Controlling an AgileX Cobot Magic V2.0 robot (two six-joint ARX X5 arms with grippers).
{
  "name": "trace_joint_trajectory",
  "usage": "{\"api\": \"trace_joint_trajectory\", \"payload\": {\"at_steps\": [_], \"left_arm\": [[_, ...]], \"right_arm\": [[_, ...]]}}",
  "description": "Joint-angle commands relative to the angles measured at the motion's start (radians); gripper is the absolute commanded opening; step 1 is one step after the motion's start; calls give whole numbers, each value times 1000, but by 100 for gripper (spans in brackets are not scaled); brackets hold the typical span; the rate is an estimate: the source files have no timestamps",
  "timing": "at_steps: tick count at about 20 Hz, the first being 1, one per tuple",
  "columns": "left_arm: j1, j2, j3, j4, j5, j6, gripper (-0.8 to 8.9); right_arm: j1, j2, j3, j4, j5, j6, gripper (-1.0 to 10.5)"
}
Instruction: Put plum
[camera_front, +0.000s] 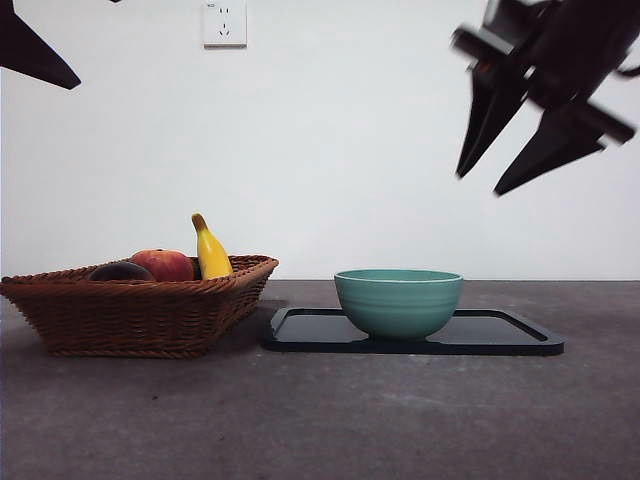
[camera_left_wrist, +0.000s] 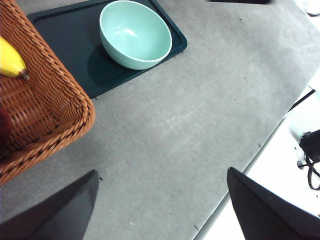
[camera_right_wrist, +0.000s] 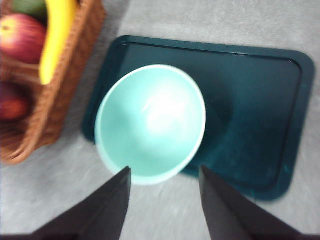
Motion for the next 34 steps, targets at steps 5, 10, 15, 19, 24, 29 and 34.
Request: {"api": "trace_joint_trajectory", "payload": {"at_steps": [5,10,15,19,24,29,34], "left_arm": [[-4,6,10,5,8,12,405],[-4,6,10,6,8,12,404],[-4,6,10,5,8,12,405],[-4,6,10,5,8,12,404],[-4,6,10,5,8,12,404],[-4,6,10,5,8,12,405],[-4,6,10,5,8,12,404]], "right_arm": [[2,230,124,8,42,-45,218],[8,332,129,42,48,-46,218],[13,370,129,90,49,-47,136],[14,370,129,111,52,-47,12],[20,296,137,115,52,-45,12],[60,68,137,-13,49,-84,12],[154,-112,37,-137,91,-114,12]]}}
